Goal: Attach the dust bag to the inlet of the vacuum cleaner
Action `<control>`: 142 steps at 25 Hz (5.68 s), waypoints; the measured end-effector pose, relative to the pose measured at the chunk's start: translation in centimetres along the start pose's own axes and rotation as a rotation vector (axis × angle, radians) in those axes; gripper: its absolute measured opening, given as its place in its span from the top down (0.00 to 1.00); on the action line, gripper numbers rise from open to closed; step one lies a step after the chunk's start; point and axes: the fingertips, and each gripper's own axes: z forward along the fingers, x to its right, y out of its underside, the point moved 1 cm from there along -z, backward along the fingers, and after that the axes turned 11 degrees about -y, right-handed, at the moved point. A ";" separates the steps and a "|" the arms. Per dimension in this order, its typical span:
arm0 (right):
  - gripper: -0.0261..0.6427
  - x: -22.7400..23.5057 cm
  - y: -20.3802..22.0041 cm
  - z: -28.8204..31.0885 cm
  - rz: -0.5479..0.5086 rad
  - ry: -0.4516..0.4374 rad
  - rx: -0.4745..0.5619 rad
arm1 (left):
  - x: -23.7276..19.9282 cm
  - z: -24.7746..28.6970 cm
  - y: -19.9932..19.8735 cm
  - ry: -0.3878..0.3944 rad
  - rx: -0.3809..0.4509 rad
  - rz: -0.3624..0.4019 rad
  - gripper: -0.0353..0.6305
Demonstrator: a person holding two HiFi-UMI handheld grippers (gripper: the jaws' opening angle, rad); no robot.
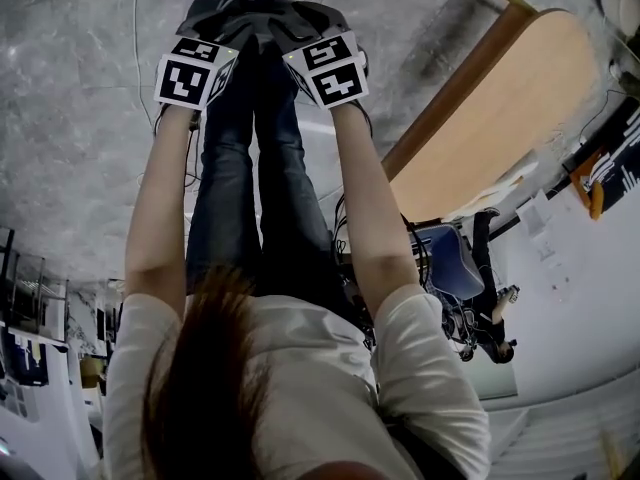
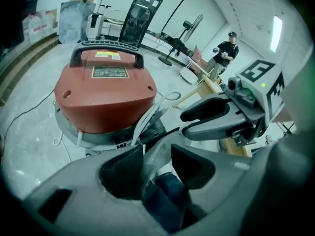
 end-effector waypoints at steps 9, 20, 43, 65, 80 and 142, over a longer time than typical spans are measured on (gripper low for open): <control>0.78 -0.6 -1.9 -1.8 0.018 0.008 0.058 | 1.2 -2.0 -2.5 -0.047 0.085 -0.095 0.71; 0.96 -1.1 -3.4 -6.9 0.100 0.098 0.151 | 3.3 -5.8 -5.2 -0.114 0.174 -0.174 0.91; 0.96 -6.9 -17.8 -26.4 -0.084 0.118 0.349 | 7.2 -23.7 -17.5 -0.215 0.482 -0.199 0.92; 0.96 -14.6 -23.7 -39.9 -0.197 0.083 0.574 | 11.5 -39.3 -25.1 -0.291 0.770 -0.091 0.92; 0.96 -17.0 -24.3 -50.2 -0.244 0.181 0.694 | 17.1 -48.5 -28.5 -0.277 0.913 0.030 0.92; 0.96 -19.4 -17.7 -54.3 -0.250 0.245 0.744 | 22.0 -52.2 -22.8 -0.379 1.035 0.135 0.92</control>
